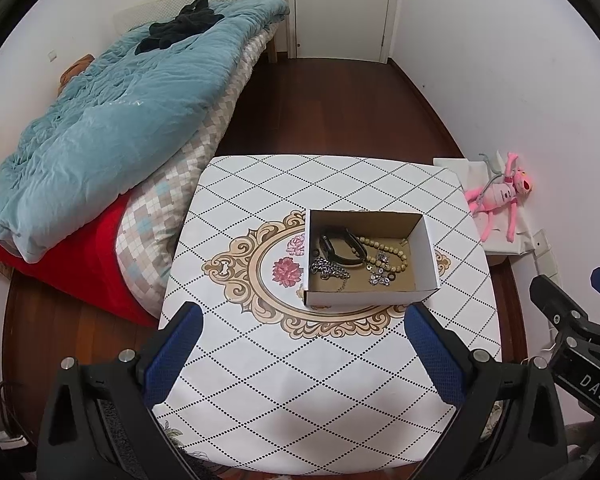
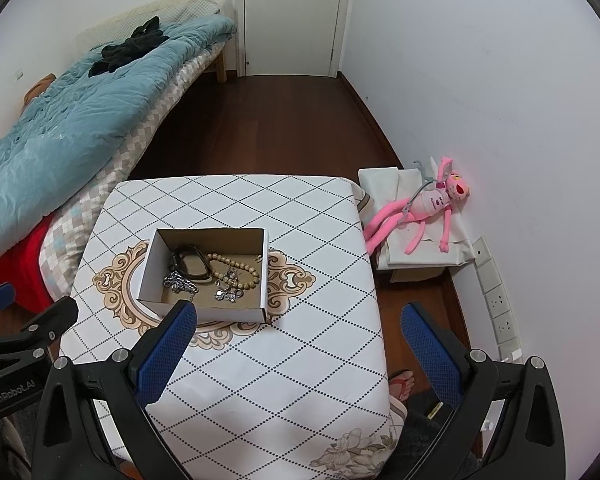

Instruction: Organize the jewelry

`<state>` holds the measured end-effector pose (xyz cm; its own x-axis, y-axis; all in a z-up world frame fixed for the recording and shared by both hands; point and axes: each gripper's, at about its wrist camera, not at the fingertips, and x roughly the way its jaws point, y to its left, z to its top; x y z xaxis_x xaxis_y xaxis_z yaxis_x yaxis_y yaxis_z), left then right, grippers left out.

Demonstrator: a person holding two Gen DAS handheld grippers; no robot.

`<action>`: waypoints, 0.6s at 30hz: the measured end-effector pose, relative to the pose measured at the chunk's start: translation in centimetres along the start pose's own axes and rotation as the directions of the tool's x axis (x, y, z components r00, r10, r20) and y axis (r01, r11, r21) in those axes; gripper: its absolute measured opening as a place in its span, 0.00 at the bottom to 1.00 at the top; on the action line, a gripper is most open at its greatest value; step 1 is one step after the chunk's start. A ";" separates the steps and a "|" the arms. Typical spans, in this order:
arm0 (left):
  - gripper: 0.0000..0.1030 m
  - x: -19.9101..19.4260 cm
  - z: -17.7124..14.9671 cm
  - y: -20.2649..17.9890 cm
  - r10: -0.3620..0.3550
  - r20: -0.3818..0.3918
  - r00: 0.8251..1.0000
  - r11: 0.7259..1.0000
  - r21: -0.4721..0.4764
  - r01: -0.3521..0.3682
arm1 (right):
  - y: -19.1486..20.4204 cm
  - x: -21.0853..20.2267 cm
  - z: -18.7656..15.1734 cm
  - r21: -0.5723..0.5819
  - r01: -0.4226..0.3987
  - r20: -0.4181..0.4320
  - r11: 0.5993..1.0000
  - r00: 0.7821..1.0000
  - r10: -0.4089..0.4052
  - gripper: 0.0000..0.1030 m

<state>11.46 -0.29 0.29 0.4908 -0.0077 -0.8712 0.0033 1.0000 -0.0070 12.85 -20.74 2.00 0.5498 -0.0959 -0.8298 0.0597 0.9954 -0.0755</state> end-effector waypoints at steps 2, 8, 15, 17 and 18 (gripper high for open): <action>1.00 0.0 0.0 0.0 -0.001 -0.001 1.000 1.000 0.001 0.001 | 0.0 0.0 0.0 0.000 0.000 0.001 1.000 1.000 0.000 1.00; 1.00 -0.4 0.2 -0.3 -0.007 0.001 1.000 1.000 0.006 0.007 | 0.1 0.0 0.0 -0.001 0.001 0.002 1.000 1.000 -0.001 1.00; 1.00 -0.5 0.3 -0.4 -0.003 0.004 1.000 1.000 0.005 0.003 | 0.1 0.0 0.0 -0.002 0.000 0.001 1.000 1.000 0.000 1.00; 1.00 -0.6 0.3 -0.3 -0.003 0.003 1.000 1.000 0.003 0.003 | 0.1 0.0 0.0 -0.004 0.001 0.002 1.000 1.000 -0.001 1.00; 1.00 -0.6 0.3 -0.3 -0.003 0.003 1.000 1.000 0.003 0.003 | 0.1 0.0 0.0 -0.004 -0.001 0.000 1.000 1.000 0.001 1.00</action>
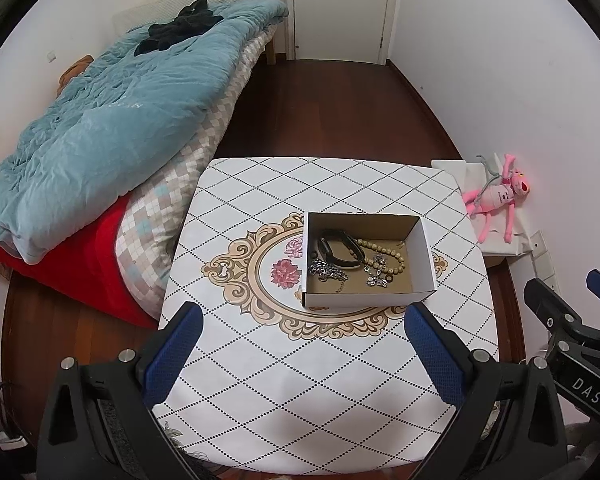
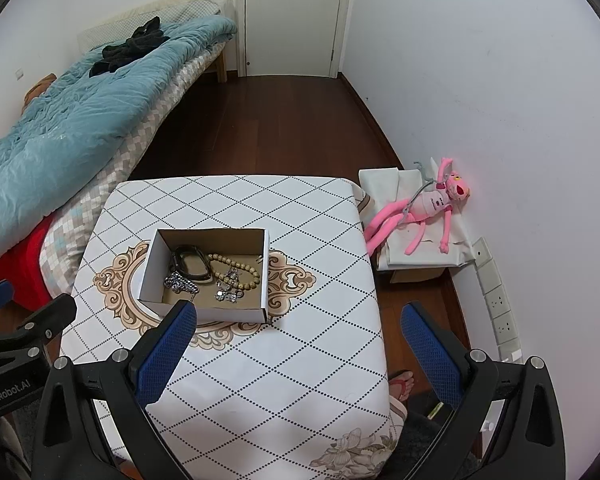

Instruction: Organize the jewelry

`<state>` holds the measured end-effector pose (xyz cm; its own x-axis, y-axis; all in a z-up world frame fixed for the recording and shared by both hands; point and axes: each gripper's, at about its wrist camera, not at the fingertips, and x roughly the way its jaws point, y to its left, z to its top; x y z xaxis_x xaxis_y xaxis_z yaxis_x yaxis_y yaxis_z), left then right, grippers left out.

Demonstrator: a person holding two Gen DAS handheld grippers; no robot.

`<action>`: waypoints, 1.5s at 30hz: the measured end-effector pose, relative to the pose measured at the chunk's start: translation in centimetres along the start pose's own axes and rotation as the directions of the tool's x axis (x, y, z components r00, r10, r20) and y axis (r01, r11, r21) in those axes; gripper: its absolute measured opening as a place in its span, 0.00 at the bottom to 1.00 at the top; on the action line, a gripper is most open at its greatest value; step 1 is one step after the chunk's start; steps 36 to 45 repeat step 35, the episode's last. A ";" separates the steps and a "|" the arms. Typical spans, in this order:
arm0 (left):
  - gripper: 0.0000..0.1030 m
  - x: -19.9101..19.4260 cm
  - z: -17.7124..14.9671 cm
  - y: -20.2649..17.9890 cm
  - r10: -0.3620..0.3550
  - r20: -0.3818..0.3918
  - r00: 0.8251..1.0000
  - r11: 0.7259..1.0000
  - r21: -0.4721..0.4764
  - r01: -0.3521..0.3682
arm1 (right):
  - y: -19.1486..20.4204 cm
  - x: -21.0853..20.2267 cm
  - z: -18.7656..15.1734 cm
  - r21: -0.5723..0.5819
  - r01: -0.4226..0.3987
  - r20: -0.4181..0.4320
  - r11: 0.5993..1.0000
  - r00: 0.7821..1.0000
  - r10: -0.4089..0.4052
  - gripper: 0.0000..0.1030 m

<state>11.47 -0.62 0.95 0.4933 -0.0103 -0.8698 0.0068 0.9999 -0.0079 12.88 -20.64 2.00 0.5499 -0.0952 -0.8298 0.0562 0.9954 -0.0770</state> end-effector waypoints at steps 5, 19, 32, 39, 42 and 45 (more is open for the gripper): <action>1.00 0.0 0.0 0.0 0.000 0.000 1.000 1.000 0.001 0.000 | 0.1 0.0 0.0 0.000 -0.003 0.000 1.000 1.000 0.003 1.00; 1.00 -0.1 0.0 0.1 -0.003 0.001 1.000 1.000 0.001 0.003 | 0.1 -0.3 0.0 -0.002 -0.011 0.005 1.000 1.000 0.011 1.00; 1.00 -0.3 0.0 0.1 -0.012 0.009 1.000 1.000 -0.001 0.012 | -0.3 -0.4 0.2 -0.004 -0.019 0.004 1.000 1.000 0.019 1.00; 1.00 -0.5 0.1 0.0 -0.011 0.019 1.000 1.000 0.001 0.011 | -0.3 -0.5 0.2 -0.005 -0.022 0.001 1.000 1.000 0.022 1.00; 1.00 -0.5 0.1 0.0 -0.011 0.019 1.000 1.000 0.001 0.011 | -0.3 -0.5 0.2 -0.005 -0.022 0.001 1.000 1.000 0.022 1.00; 1.00 -0.5 0.1 0.0 -0.011 0.019 1.000 1.000 0.001 0.011 | -0.3 -0.5 0.2 -0.005 -0.022 0.001 1.000 1.000 0.022 1.00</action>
